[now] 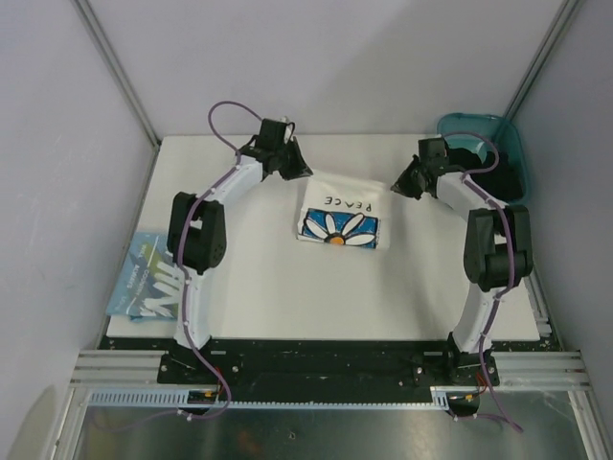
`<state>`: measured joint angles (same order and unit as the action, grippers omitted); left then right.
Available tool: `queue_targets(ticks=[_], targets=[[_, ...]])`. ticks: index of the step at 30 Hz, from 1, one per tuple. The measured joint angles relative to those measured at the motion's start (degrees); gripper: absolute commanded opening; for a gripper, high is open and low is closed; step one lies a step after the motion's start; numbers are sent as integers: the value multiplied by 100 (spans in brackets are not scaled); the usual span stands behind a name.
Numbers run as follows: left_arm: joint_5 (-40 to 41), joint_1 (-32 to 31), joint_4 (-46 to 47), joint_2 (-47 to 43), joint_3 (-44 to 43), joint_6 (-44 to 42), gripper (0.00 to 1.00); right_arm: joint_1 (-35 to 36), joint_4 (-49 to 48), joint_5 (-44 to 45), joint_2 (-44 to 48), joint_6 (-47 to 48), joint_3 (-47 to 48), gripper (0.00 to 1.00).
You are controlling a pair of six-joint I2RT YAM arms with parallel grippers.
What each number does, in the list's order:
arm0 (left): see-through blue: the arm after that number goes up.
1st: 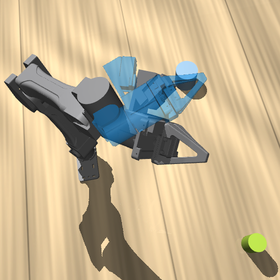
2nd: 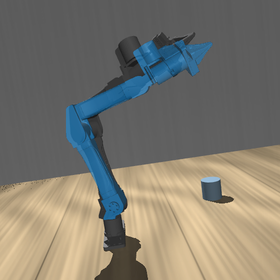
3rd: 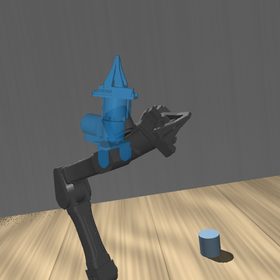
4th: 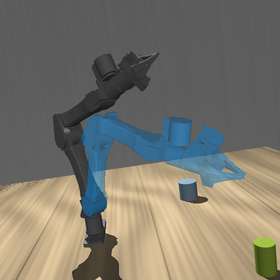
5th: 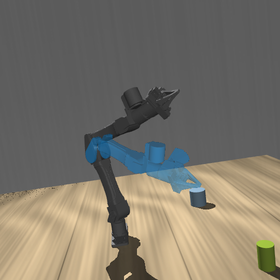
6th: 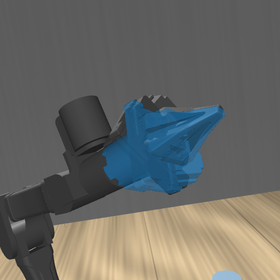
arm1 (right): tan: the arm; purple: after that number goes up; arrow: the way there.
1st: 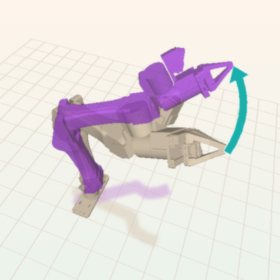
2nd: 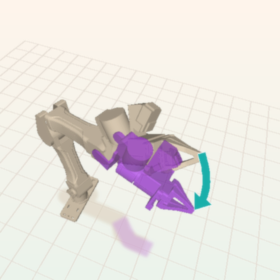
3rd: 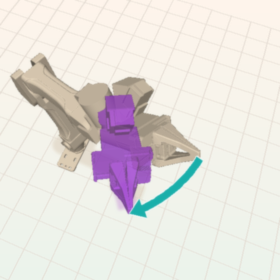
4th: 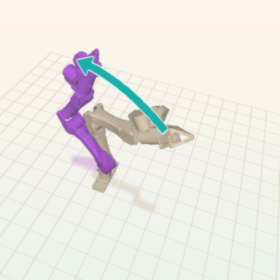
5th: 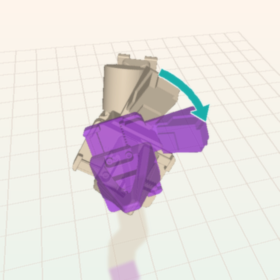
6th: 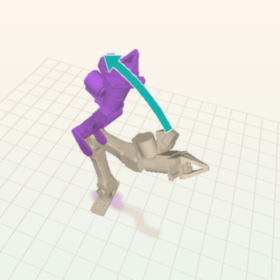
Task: Fold and stack the t-shirts
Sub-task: Fold the long partially folded tshirt into a neat square
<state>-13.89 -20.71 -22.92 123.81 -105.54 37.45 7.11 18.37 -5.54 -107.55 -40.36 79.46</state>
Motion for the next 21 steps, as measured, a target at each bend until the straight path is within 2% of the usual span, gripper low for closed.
queue_targets(ticks=[12,21], targets=[[-37,151,-26,909,-1032,-7,0,-83,-201,-20,-1027,22,975,0],[-26,199,142,1128,-1259,-4,0,-173,-361,-155,-1475,22,1423,0]])
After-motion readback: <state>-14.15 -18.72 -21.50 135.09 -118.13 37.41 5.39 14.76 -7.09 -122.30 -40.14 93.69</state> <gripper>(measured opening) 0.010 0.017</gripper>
